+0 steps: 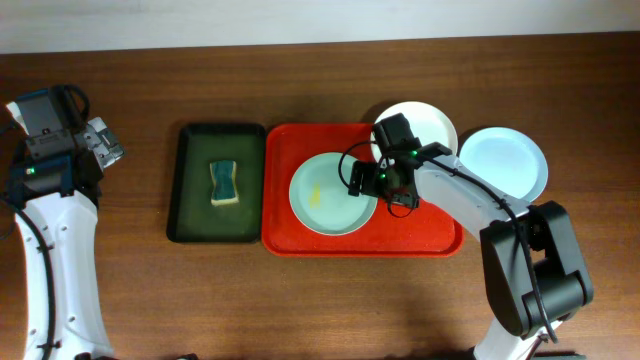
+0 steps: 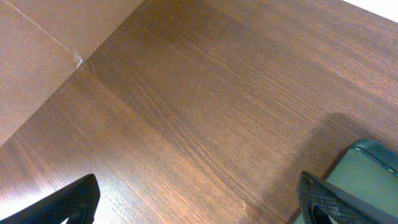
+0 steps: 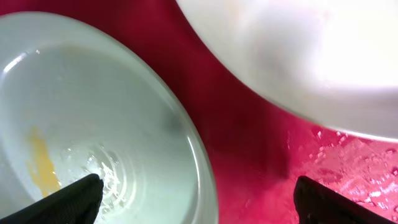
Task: Clean dirty plates on tray and stack at the side
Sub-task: 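Move the left gripper down onto the sponge and grasp it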
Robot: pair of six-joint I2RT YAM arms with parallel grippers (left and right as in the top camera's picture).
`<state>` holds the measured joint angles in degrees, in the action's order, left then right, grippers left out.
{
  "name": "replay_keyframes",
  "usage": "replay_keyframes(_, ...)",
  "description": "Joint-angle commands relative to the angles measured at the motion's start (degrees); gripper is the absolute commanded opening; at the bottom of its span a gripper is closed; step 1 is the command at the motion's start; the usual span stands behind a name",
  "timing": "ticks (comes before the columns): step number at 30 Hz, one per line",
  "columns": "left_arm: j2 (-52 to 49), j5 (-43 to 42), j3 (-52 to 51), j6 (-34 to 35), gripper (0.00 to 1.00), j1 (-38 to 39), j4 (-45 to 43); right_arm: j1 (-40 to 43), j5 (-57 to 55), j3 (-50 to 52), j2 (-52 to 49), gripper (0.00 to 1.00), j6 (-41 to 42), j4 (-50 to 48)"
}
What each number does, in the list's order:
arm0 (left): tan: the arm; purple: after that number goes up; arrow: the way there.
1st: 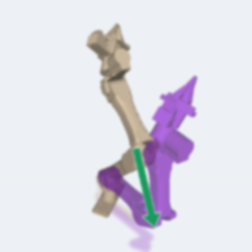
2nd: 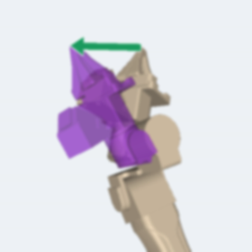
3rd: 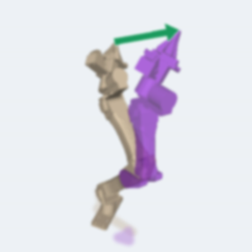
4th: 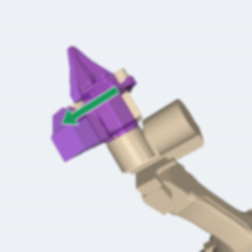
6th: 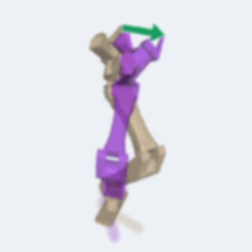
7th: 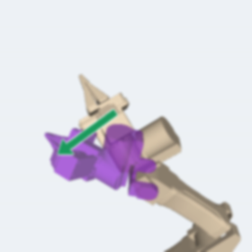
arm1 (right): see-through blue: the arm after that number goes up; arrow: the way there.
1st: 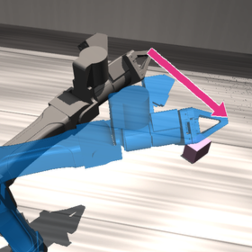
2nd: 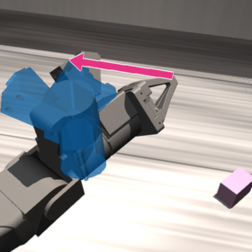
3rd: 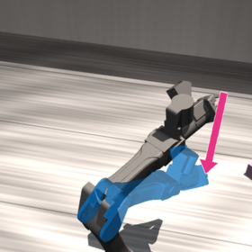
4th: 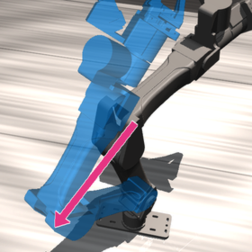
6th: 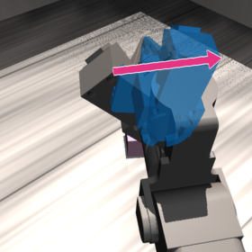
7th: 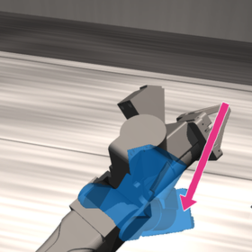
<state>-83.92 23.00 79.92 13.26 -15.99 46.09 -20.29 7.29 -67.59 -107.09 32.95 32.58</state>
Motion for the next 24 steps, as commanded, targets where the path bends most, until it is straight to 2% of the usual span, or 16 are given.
replay_keyframes(1,-0.1,0.8,0.2,-0.1,0.99,-0.3,0.0,-0.3,-1.2,-0.1,-0.1,0.98,-0.1,-1.7)
replay_keyframes(11,-0.1,0.8,0.2,-0.1,0.99,-0.3,0.0,-0.3,-1.1,-0.1,-0.1,0.98,-0.1,-1.3)
replay_keyframes(12,-0.1,0.8,0.2,-0.1,1.0,-0.3,0.0,-0.3,-1.1,-0.1,-0.1,0.8,-0.2,-0.6)
replay_keyframes(13,-0.1,0.8,0.2,-0.1,0.99,-0.3,0.0,-0.3,-1.1,-0.1,-0.1,0.71,-0.2,0.2)
replay_keyframes(15,-0.1,0.8,0.2,-0.1,0.99,-0.3,0.0,-0.3,-0.2,-0.1,-0.1,0.06,-0.2,2.2)
replay_keyframes(16,-0.1,0.8,0.2,-0.1,0.99,-0.3,0.0,-0.2,1.1,-0.1,-0.1,0.04,-0.2,3.7)
replay_keyframes(19,-0.1,0.8,0.2,-0.1,0.99,-0.3,0.0,-0.2,1.2,-0.1,-0.1,0.09,-0.2,5.2)
replay_keyframes(21,-0.1,0.8,0.2,-0.1,0.99,-0.3,0.0,-0.2,1.3,-0.1,-0.1,0.04,-0.1,5.5)
replay_keyframes(24,-0.1,0.8,0.2,-0.1,0.99,-0.3,0.0,-0.2,1.2,-0.1,-0.1,0.04,-0.1,5.4)
